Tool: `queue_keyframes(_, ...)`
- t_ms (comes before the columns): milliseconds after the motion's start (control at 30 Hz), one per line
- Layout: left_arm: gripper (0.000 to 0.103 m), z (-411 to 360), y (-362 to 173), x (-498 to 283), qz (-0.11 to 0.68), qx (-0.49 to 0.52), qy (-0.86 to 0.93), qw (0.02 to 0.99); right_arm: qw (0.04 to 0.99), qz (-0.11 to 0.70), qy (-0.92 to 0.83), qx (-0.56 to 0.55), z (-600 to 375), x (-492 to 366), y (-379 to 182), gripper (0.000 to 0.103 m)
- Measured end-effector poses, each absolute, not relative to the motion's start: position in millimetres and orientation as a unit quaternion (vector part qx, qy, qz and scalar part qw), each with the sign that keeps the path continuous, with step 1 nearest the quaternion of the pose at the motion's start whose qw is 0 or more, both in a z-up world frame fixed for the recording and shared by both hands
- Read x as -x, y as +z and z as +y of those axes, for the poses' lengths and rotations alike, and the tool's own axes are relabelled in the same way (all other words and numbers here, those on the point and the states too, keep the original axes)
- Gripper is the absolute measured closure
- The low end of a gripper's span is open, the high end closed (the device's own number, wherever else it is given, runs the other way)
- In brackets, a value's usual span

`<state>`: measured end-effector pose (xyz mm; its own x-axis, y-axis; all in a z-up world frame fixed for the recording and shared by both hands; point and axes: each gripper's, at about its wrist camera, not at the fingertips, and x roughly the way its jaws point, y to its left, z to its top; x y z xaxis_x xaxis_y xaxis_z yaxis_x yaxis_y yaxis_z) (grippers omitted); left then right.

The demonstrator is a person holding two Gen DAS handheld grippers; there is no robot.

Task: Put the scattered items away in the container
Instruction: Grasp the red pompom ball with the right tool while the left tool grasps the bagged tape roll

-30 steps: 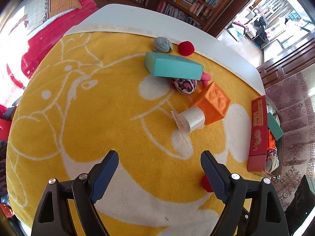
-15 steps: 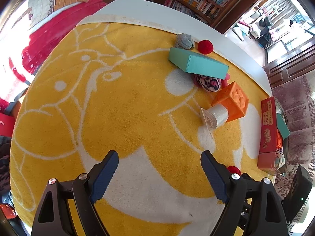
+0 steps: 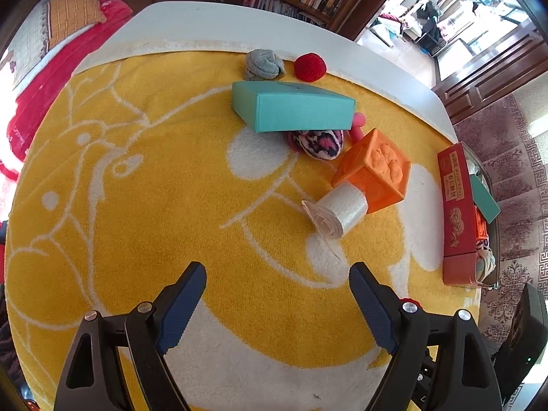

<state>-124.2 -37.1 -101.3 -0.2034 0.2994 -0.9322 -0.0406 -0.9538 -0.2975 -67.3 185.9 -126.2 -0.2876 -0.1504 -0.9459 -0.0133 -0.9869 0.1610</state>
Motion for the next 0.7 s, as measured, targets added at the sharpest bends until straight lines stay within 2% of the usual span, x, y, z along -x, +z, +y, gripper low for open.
queue_keyframes(333,0.016,15.9,-121.8,154.0,-0.030,0.631,0.757,0.169,0.017,-0.098,-0.803,-0.588,210.5,54.0,-114.6,0.062)
queue_keyframes(700,0.016,35.3,-140.4,174.3,0.007,0.625,0.759,0.180,-0.004,-0.108,-0.802,-0.587,208.2,49.7,-113.6,0.062)
